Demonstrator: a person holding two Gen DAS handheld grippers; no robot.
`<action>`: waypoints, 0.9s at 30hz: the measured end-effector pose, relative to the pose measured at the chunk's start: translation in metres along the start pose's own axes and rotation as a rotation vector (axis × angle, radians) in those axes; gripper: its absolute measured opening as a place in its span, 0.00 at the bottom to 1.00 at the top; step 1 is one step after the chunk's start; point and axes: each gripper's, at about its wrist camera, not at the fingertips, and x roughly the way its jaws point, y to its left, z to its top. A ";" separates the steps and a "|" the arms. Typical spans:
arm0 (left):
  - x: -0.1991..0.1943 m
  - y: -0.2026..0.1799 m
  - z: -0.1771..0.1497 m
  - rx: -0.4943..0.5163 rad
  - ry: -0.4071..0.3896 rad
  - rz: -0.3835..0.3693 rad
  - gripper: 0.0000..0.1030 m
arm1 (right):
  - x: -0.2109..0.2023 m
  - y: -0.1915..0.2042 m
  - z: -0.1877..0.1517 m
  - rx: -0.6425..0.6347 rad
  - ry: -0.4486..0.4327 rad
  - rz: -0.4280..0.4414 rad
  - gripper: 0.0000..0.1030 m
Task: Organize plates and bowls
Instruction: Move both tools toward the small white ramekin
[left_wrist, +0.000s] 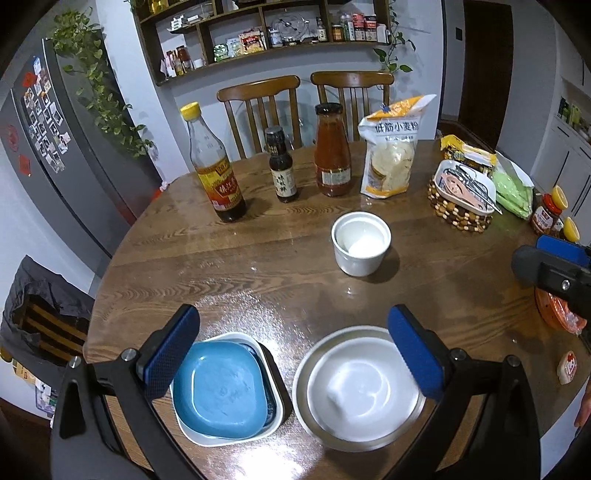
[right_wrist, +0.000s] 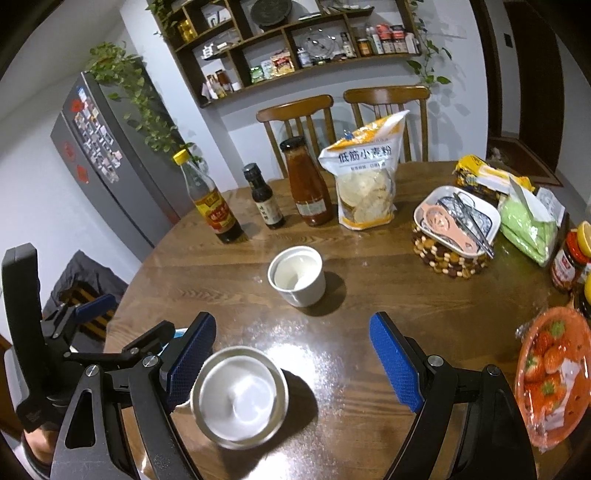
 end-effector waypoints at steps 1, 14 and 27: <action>0.000 0.001 0.002 -0.001 -0.002 0.003 0.99 | 0.000 0.000 0.002 -0.002 -0.001 0.001 0.83; 0.016 0.004 0.036 -0.021 -0.007 0.004 0.99 | 0.018 -0.001 0.037 -0.016 -0.018 -0.023 0.83; 0.097 -0.007 0.061 -0.019 0.097 -0.045 0.99 | 0.096 -0.025 0.054 0.048 0.103 -0.066 0.83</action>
